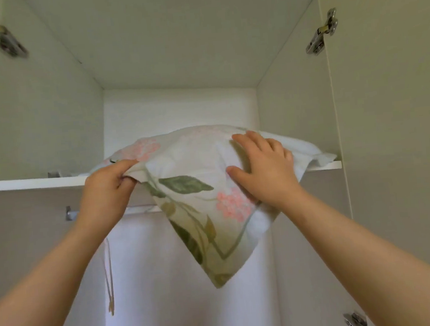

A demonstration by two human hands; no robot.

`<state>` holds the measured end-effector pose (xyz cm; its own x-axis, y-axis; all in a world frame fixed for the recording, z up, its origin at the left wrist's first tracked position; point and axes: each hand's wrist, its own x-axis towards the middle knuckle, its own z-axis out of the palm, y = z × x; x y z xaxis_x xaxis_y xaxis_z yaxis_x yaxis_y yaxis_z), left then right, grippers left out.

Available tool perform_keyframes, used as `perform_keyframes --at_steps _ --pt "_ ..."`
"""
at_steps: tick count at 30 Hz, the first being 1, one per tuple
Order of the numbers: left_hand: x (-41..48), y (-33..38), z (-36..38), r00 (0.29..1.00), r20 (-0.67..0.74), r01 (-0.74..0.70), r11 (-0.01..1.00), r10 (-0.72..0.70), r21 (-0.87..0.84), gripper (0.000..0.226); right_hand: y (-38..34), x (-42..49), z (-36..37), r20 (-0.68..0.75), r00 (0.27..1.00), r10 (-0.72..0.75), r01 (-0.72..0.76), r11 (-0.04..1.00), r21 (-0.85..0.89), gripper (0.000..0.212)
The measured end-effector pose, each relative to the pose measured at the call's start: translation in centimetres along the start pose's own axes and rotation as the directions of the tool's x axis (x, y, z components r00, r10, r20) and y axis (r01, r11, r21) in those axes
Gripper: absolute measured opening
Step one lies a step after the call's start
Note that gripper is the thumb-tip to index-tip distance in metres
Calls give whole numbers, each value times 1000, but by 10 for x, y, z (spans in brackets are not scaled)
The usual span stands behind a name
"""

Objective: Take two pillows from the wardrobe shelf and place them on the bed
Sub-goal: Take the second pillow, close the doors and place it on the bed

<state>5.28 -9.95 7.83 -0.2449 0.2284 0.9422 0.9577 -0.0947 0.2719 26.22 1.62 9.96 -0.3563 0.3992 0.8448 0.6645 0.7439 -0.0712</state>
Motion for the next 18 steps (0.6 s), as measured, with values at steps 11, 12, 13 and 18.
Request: perform_keyframes --at_steps 11,12,13,18 --pt "10 54 6 952 305 -26 998 5 65 46 -17 18 18 -1 988 156 -153 970 189 36" --pt "13 55 20 913 406 -45 975 -48 217 72 -18 19 18 8 985 173 -169 948 271 34" --pt "16 56 31 890 447 -64 947 -89 316 88 -19 21 18 5 982 191 -182 927 328 34" --pt "23 35 52 970 219 -203 845 105 495 55 -26 24 19 7 985 171 -163 920 357 34"
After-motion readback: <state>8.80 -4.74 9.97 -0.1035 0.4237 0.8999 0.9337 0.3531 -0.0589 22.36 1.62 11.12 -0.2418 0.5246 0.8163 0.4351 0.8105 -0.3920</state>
